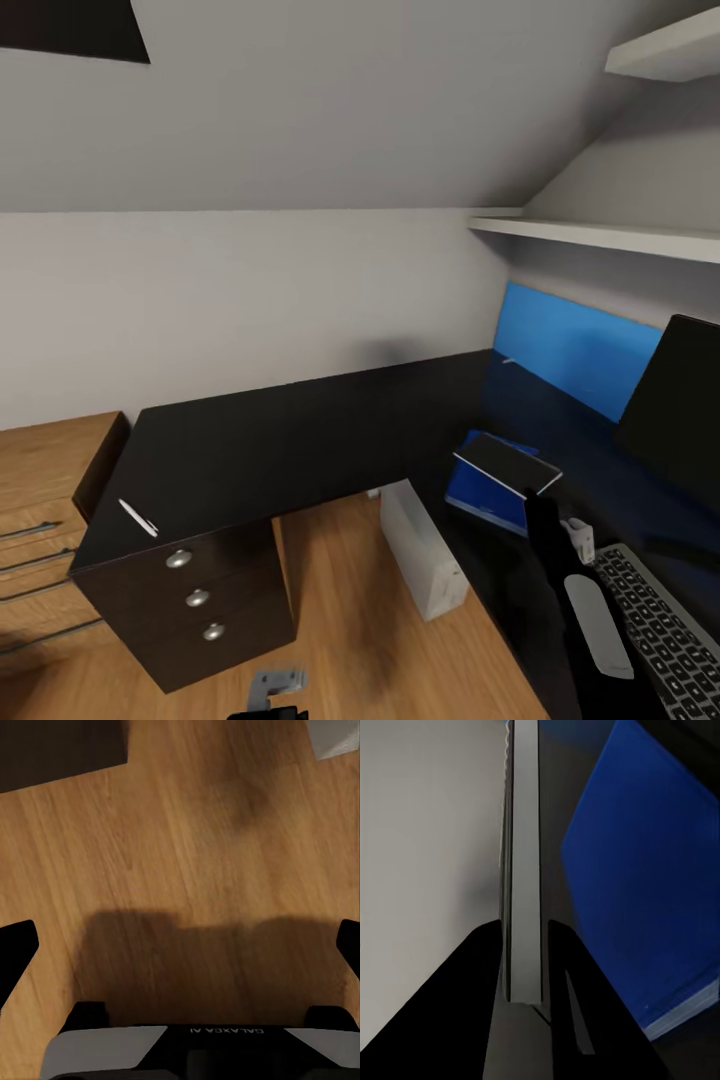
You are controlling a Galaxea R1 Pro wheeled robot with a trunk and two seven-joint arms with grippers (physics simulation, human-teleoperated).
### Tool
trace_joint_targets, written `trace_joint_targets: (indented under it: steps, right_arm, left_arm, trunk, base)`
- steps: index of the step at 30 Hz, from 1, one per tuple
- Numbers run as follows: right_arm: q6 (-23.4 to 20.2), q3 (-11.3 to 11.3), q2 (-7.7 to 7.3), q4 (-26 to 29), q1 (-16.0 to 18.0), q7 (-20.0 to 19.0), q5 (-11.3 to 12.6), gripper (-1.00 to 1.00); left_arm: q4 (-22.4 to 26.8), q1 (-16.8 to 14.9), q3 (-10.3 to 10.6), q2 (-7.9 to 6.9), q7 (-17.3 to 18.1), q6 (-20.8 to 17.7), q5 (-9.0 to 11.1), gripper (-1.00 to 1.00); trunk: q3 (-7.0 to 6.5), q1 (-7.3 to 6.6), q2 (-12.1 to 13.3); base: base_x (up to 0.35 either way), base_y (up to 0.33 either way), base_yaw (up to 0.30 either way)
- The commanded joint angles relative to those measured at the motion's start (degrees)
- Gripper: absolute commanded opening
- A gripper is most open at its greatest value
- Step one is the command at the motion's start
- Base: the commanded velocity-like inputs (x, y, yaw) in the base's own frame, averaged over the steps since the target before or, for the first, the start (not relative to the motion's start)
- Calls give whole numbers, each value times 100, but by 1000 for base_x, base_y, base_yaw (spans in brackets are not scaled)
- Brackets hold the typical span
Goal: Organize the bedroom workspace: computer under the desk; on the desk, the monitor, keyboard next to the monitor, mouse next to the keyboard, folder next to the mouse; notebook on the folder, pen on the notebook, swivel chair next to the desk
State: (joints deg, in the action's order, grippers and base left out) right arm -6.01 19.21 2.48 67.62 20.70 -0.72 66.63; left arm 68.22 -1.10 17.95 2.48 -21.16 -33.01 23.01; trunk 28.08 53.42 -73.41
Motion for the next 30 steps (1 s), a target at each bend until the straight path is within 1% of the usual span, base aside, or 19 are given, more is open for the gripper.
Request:
trace_joint_targets:
  steps: [1,5,13,19,24,30]
  right_arm:
    - [-41,21,7,5,5,-17,53,-100]
    - [-36,18,8,5,5,-9,49,-100]
    - [-40,12,15,-23,5,10,40,-100]
    - [-40,9,16,-35,5,16,42,-100]
    - [-24,6,16,-43,5,37,36,-100]
    - [122,5,16,-47,11,335,35,-100]
  left_arm:
    - [5,-4,9,-2,-55,-12,61,100]
    - [-80,-4,17,1,-55,-12,56,100]
    - [-144,-4,21,5,-55,-12,46,100]
    - [-142,-4,20,-1,-55,-12,41,100]
    - [-142,-4,19,-2,-58,-12,43,100]
    - [-142,-4,16,-2,-70,-19,41,100]
  trunk:
    - [6,3,-3]
    - [6,3,-3]
    - [6,3,-3]
    - [6,3,-3]
    - [6,3,-3]
    - [6,3,-3]
  base:
    - [290,0,0]
    - [158,0,0]
    - [27,0,0]
    - [233,0,0]
    - [64,0,0]
    - [9,0,0]
